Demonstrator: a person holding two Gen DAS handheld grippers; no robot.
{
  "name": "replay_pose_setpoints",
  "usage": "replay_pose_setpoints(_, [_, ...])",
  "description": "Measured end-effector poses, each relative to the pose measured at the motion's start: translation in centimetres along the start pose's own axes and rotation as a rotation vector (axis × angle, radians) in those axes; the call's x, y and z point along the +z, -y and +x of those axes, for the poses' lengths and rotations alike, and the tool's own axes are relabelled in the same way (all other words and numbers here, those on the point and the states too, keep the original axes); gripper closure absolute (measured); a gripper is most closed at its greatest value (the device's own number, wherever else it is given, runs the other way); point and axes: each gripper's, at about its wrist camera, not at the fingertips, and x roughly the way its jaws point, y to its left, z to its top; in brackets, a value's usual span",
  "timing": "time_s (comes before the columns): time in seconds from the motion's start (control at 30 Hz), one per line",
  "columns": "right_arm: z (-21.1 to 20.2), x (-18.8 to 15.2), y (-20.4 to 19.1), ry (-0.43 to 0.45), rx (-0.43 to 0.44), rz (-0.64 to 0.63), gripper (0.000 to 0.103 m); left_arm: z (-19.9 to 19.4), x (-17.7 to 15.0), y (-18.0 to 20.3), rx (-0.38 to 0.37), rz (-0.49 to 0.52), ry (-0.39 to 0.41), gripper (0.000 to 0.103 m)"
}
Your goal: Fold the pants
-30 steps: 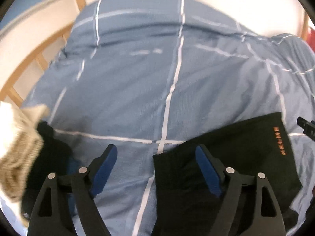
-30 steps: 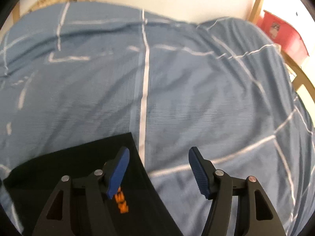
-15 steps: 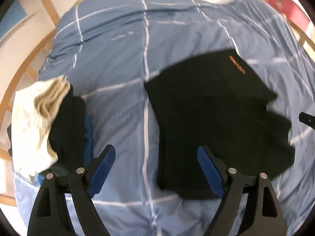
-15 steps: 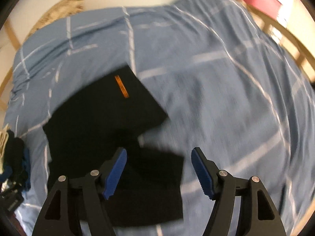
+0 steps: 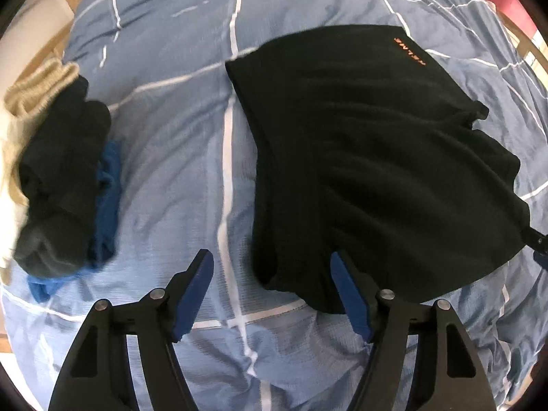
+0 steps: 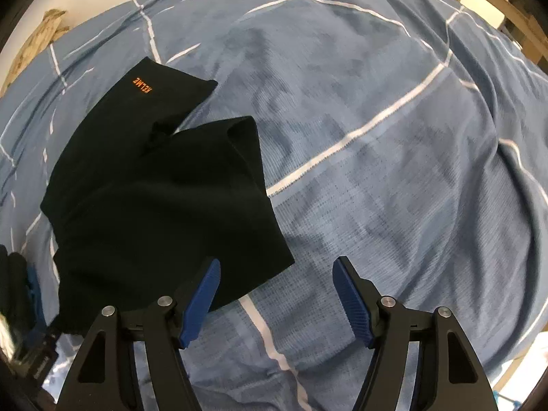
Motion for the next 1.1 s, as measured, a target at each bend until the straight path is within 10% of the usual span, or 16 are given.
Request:
replay_pose_setpoints(0.3, [2.8, -0.5, -0.4, -0.035, 0.033, 0.030, 0.056, 3.6, -0.7, -0.5, -0.077, -0.085, -0.091, 0.034])
replay_pose_setpoints(0.53, [1.6, 0.0, -1.1, -0.022, 0.020, -0.042, 0.095, 1.7, -1.1, -0.3, -0.119, -0.089, -0.089, 0.077])
replay_pose_setpoints(0.8, [-4.1, 0.3, -1.2, -0.031, 0.004, -0.090, 0.095, -2.2, -2.1, 0.0, -0.106, -0.081, -0.104, 0.079])
replay_pose_setpoints(1.1, [0.7, -0.1, 0.0, -0.164, -0.058, -0.044, 0.095, 0.3, -2.5, 0.8, -0.077, -0.078, -0.185, 0.079])
